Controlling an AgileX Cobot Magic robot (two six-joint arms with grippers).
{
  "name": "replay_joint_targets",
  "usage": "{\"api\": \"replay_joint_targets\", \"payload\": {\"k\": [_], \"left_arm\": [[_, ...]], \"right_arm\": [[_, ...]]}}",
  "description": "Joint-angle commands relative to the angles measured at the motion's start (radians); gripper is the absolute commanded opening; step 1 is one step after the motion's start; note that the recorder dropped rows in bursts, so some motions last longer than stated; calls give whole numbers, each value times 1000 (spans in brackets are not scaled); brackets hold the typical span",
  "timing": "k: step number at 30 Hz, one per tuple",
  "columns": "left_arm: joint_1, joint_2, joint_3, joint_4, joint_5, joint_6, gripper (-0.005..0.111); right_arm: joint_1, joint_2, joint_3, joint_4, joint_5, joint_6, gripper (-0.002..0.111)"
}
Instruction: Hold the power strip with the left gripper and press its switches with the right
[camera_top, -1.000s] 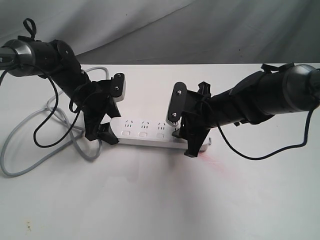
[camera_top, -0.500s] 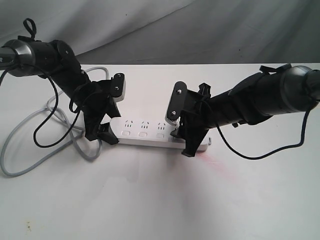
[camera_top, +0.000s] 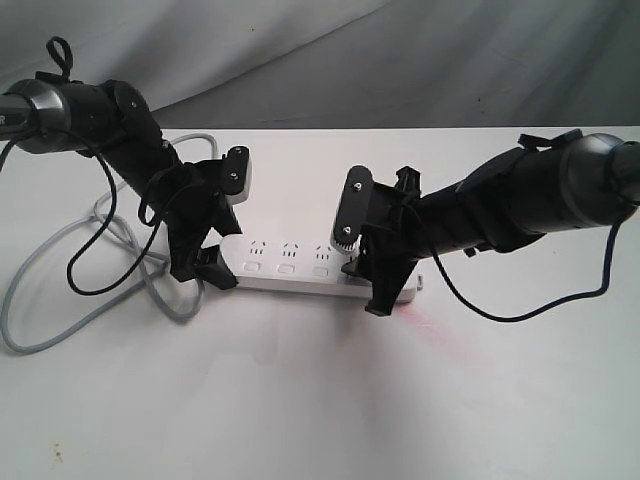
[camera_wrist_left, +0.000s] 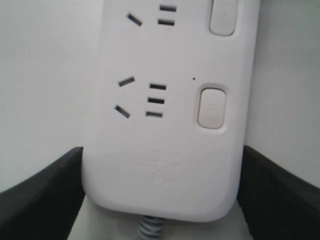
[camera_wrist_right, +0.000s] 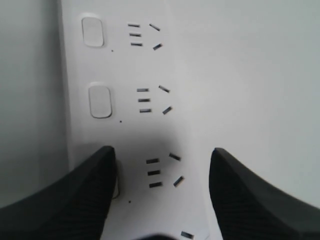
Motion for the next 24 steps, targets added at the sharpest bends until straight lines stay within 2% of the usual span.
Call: {"api": "replay_joint_targets", "payload": {"k": [1, 12, 24], "left_arm": [[0, 2, 1, 22, -24, 3, 69], [0, 2, 1, 22, -24, 0, 69], [0, 2, 1, 22, -24, 3, 69]], "right_arm": [[-7, 32, 31, -47, -15, -23, 53], [-7, -70, 31, -47, 45, -23, 53], [-32, -130, 31, -49, 31, -5, 53]]}}
